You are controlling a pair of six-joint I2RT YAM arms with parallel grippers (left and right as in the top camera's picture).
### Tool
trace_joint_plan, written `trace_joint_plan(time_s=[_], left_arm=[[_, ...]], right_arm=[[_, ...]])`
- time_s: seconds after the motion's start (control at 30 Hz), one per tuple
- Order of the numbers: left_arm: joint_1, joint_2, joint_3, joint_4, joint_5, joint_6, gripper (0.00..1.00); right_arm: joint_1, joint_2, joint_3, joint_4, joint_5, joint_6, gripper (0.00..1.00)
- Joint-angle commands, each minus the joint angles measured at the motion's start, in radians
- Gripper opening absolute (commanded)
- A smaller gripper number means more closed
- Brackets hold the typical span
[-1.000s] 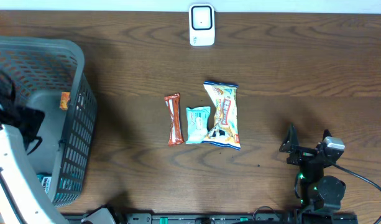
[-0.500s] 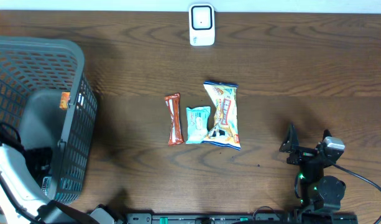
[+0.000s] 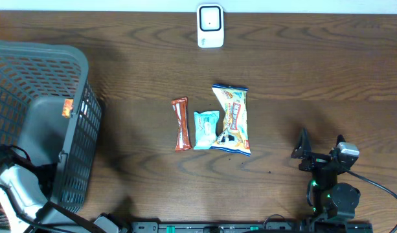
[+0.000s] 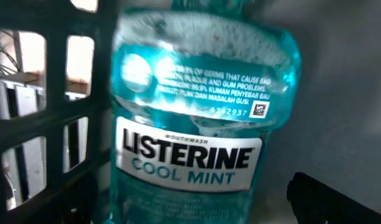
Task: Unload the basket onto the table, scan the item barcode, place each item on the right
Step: 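Reach the left gripper into the basket toward the Listerine bottle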
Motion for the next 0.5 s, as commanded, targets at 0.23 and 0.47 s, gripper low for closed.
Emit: trace_joint_plan(time_s=[0.23,0.47], left_arm=[[0.01,-0.001,-0.125,0.117,-0.007,-0.002,0.98],[-0.007,-0.001,-0.163,0.203,0.124,0.019,0.98]], right_arm=[[-0.014,-0.005,-0.003,-0.002,0.005,-0.014,0.99],[-0.014,-0.005,-0.003,-0.001,0.005,-0.014,0.99]])
